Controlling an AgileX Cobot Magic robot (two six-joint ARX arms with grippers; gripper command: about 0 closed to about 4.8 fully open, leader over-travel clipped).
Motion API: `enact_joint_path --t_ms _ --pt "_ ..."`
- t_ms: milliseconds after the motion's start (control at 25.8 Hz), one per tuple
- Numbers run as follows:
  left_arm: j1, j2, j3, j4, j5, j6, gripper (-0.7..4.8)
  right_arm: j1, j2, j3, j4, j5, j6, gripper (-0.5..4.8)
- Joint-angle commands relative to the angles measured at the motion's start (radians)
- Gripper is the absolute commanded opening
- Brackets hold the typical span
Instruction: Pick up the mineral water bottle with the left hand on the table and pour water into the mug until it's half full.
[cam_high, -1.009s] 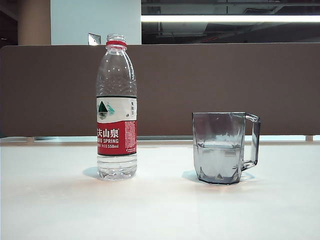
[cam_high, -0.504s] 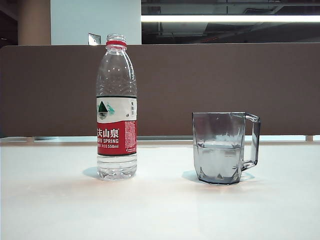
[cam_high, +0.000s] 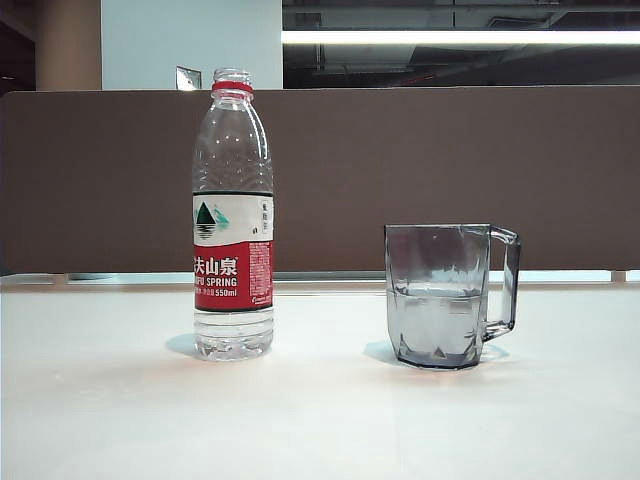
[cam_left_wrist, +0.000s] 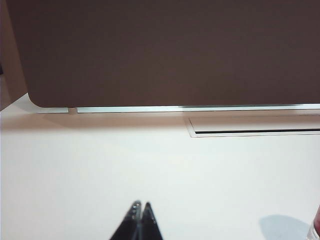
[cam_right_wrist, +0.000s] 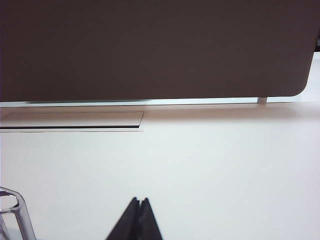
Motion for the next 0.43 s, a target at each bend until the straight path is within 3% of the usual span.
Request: enact_joint_path --t_ms 39,427 --pt "0.002 0.0 0.002 0.013 0.001 -0.006 -0.05 0.0 0.0 -0.008 0.009 0.001 -0.003 -0.04" --pt "0.002 0.0 0.002 0.013 0.001 -0.006 -0.05 0.0 0.0 -0.008 0.003 0.001 -0.003 -0.04"
